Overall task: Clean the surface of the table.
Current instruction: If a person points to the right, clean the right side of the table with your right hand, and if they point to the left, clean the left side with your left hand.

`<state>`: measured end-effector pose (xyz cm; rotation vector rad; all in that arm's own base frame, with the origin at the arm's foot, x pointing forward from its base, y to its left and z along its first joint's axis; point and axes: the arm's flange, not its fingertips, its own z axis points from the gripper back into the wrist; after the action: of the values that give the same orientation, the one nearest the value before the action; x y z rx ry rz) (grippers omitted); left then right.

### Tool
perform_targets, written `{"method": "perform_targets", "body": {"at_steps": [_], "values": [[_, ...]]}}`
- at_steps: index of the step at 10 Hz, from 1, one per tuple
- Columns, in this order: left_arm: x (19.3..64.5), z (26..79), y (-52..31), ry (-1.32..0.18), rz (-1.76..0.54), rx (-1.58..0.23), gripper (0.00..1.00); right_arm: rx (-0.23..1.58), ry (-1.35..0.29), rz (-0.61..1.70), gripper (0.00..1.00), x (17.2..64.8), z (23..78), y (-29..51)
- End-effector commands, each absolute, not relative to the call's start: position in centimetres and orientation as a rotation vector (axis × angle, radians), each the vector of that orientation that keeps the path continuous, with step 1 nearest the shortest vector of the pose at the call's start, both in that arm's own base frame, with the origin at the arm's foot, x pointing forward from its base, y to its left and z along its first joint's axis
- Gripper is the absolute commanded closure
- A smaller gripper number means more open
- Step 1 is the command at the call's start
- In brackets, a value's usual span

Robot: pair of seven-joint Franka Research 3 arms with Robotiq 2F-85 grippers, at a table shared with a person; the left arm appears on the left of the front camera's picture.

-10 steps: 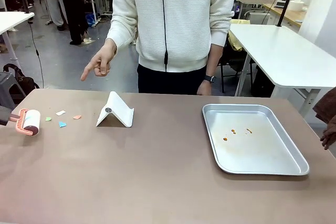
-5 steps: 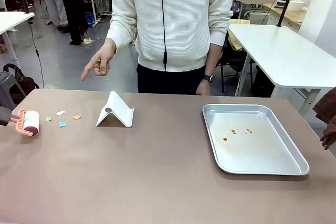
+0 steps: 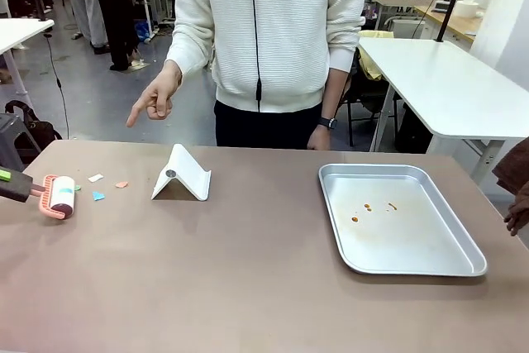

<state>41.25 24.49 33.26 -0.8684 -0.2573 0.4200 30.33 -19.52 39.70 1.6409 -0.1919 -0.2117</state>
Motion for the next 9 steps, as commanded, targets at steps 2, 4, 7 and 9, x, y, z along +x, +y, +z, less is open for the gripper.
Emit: {"method": "perform_targets", "body": {"at_steps": [2,4,7,9], "values": [[41.8,31.0,21.9,-0.171,0.407,-0.795,0.78,1.644,-0.17,-0.219,1.0,30.1,40.5,-19.4],[43.0,30.8,20.5,-0.149,0.406,-0.796,0.78,1.644,-0.17,-0.219,1.0,30.1,40.5,-19.4],[45.6,30.4,18.1,-0.107,0.393,-0.795,0.78,1.644,-0.17,-0.219,1.0,30.1,40.5,-19.4],[47.3,30.5,16.7,-0.071,0.378,-0.791,0.78,1.644,-0.17,-0.219,1.0,30.1,40.5,-19.4]]}}
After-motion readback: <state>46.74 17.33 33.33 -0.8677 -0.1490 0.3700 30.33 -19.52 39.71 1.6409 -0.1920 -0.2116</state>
